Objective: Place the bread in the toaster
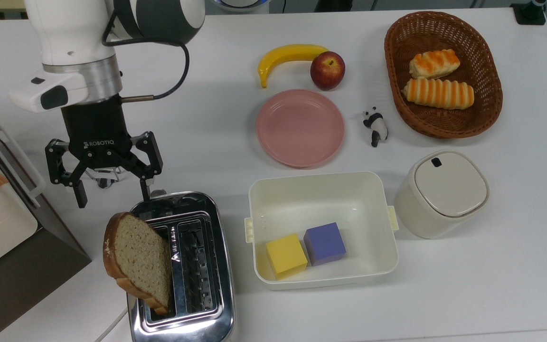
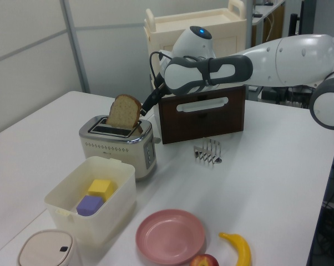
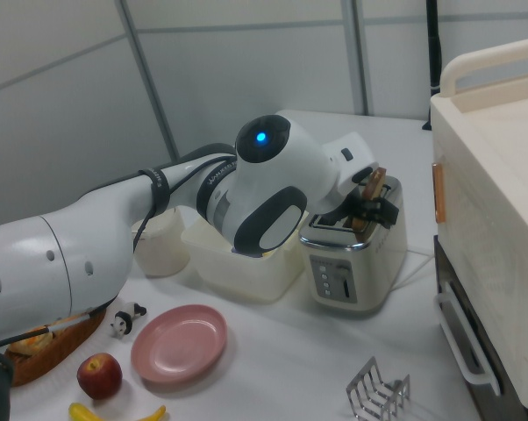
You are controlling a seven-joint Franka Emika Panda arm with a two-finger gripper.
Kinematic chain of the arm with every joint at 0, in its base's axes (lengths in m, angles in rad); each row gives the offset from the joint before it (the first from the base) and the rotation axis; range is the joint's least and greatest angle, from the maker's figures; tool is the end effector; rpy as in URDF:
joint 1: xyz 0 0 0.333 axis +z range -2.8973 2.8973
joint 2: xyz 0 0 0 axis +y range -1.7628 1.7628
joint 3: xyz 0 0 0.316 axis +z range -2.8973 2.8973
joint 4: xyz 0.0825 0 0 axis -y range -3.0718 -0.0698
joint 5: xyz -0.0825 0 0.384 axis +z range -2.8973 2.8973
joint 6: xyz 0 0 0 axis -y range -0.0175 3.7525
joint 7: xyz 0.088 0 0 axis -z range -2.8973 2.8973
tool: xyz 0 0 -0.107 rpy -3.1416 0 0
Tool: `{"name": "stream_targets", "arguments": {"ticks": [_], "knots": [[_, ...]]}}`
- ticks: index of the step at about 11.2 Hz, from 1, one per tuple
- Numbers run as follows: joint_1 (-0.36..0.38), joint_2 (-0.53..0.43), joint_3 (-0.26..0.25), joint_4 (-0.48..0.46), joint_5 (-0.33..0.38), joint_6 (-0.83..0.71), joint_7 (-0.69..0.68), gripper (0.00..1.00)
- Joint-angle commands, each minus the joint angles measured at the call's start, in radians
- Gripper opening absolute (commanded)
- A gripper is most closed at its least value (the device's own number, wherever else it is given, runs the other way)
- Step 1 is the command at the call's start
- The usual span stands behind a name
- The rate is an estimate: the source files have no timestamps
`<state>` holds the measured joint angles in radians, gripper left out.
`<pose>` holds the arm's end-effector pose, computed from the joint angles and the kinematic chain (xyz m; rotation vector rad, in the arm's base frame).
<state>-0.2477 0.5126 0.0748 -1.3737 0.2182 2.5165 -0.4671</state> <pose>0.7375 -0.1440 0.4931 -2.9610 -0.2030 -1.0197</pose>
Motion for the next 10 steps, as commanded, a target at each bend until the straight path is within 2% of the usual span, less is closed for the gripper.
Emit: {"name": "stream_targets", "arguments": {"ticks": [1,4,7,10], "knots": [[0.016,0.007,0.023,-0.004,0.032,0.065,0.011,1.0],[0.053,0.012,0.034,-0.002,0.088,0.096,0.011,1.0],[0.09,0.013,0.036,-0.001,0.092,0.099,0.013,1.0],[0.09,0.009,0.034,0.001,0.104,0.108,0.013,1.0]]}}
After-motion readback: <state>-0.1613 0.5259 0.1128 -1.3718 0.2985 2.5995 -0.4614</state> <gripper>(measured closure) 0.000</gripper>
